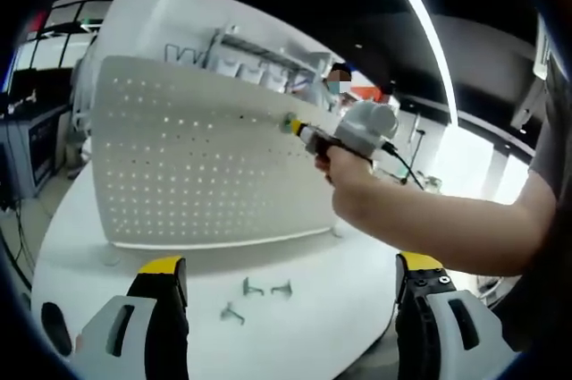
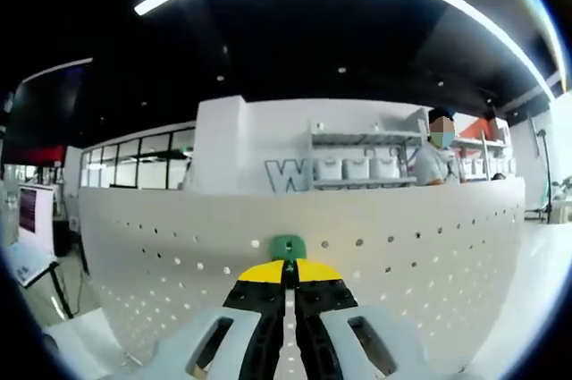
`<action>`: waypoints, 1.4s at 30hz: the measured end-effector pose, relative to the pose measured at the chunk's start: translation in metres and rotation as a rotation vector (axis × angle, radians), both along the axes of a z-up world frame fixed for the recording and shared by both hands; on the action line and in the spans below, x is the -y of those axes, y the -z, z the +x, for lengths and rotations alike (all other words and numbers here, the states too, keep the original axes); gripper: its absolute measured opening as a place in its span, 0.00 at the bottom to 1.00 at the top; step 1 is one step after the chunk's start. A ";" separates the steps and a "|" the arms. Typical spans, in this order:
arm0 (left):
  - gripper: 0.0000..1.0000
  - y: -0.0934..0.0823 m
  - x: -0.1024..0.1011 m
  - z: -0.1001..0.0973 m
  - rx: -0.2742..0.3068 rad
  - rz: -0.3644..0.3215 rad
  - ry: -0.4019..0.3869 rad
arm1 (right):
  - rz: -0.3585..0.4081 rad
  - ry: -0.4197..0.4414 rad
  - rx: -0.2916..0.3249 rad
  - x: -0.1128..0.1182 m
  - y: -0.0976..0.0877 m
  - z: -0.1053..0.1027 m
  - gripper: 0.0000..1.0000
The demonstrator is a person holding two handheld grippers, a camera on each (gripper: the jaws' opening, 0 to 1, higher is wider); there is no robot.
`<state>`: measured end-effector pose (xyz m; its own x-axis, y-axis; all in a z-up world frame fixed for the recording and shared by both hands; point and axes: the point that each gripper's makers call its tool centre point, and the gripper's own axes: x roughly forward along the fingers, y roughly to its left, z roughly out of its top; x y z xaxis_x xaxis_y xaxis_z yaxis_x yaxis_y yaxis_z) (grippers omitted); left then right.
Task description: Insert the hook assembly into the mounting plate slot until the hook locks in place.
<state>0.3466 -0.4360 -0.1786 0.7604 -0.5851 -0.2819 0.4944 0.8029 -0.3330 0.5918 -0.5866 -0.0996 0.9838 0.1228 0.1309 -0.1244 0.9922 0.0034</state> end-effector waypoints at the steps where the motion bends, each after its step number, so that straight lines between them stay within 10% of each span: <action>1: 0.99 0.000 0.000 0.000 0.000 0.001 0.000 | -0.010 0.003 -0.003 0.000 0.000 0.001 0.00; 42: 0.99 -0.005 0.011 -0.011 0.020 -0.003 0.031 | -0.107 -0.081 -0.057 -0.006 -0.020 -0.006 0.13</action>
<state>0.3361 -0.4466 -0.1733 0.7474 -0.6090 -0.2656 0.5253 0.7864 -0.3251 0.5862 -0.5808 -0.0795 0.9755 0.2124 0.0572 -0.2066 0.9741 -0.0921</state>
